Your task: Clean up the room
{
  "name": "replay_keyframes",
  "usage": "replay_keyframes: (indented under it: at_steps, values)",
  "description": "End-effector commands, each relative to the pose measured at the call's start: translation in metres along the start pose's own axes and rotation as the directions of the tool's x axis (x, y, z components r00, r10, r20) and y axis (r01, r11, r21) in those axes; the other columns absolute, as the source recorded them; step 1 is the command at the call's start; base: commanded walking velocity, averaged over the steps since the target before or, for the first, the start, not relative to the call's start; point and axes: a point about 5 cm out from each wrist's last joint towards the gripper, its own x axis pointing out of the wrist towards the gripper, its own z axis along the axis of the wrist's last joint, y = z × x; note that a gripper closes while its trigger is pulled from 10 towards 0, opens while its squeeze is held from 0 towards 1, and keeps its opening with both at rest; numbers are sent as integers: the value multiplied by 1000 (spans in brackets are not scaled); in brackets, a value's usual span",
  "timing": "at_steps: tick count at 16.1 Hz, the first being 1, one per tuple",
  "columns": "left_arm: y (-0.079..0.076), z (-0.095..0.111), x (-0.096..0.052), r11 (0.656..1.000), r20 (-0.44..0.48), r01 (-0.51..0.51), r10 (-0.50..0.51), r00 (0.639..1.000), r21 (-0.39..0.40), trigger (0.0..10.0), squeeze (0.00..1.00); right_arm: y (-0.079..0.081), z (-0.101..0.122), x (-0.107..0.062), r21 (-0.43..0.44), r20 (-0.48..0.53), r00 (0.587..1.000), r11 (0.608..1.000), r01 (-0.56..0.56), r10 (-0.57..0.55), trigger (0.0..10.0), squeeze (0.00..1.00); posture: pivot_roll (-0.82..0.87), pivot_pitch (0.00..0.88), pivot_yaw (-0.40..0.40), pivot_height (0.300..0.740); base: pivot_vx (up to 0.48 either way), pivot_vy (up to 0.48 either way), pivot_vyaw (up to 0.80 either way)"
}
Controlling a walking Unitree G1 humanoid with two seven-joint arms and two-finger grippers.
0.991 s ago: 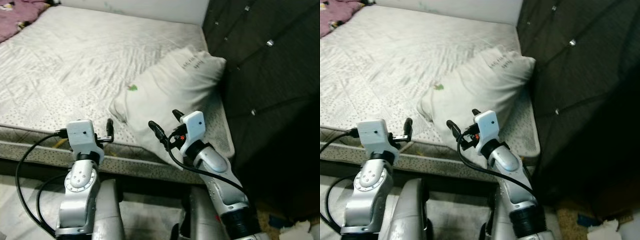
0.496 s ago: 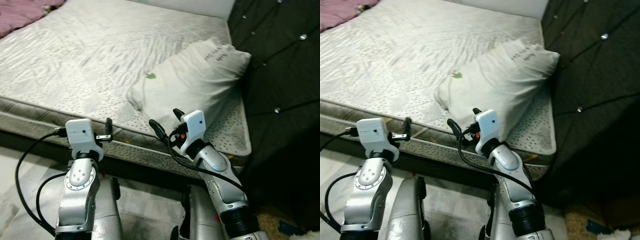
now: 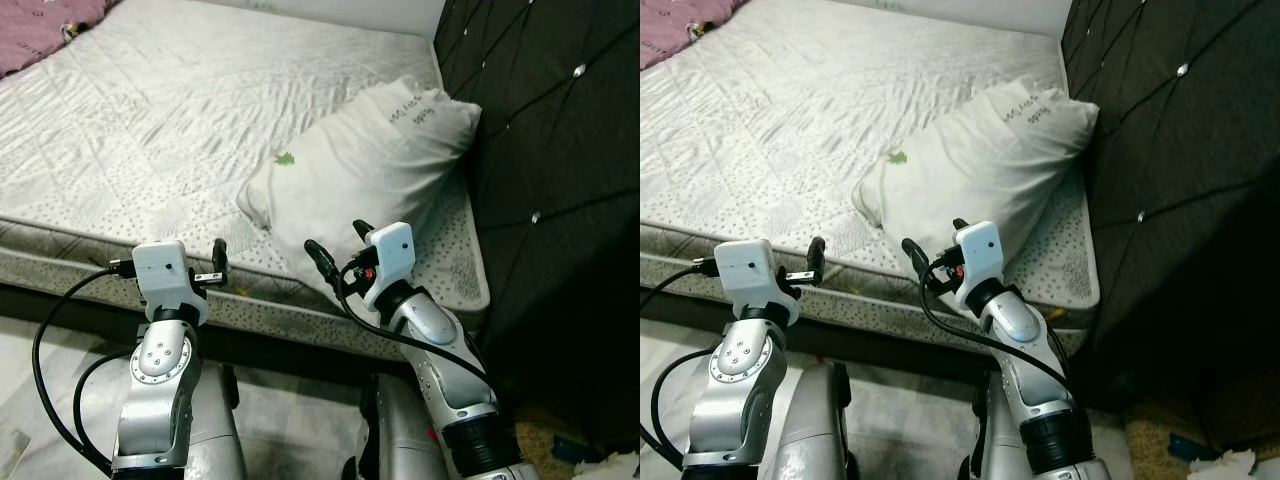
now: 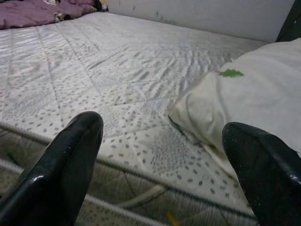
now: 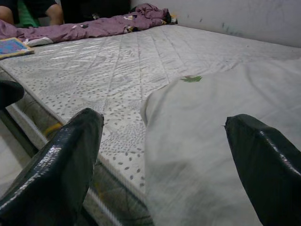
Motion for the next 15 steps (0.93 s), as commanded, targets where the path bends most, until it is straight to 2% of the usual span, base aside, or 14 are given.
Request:
replay_keyframes:
  at_steps: [1,5,9,11,15]
  values:
    - [-2,3,0,1000,11,13,-13,1000,-5,10000,0,-5,5,1,-8,11,1000,1000,18,-18,10000,0,78,24,-81,553,364,0,0]
    - [-3,2,0,1000,4,11,-11,1000,-6,10000,0,-6,4,2,-11,5,1000,1000,16,-16,10000,0,79,28,-85,553,357,0,0]
    - [-3,1,1,1000,-8,8,-8,1000,-9,10000,0,-8,2,5,-16,-13,1000,1000,17,-17,10000,0,83,30,-84,553,0,0,0]
    - [-3,0,0,1000,-12,6,-6,1000,-8,10000,0,-10,-1,7,-32,-43,999,999,18,-19,10000,0,86,32,-85,553,0,0,0]
    - [-3,0,0,1000,-24,-1,1,1000,-6,10000,0,-14,-15,10,-45,-182,983,999,-15,6,10000,0,101,40,-93,553,0,0,0]
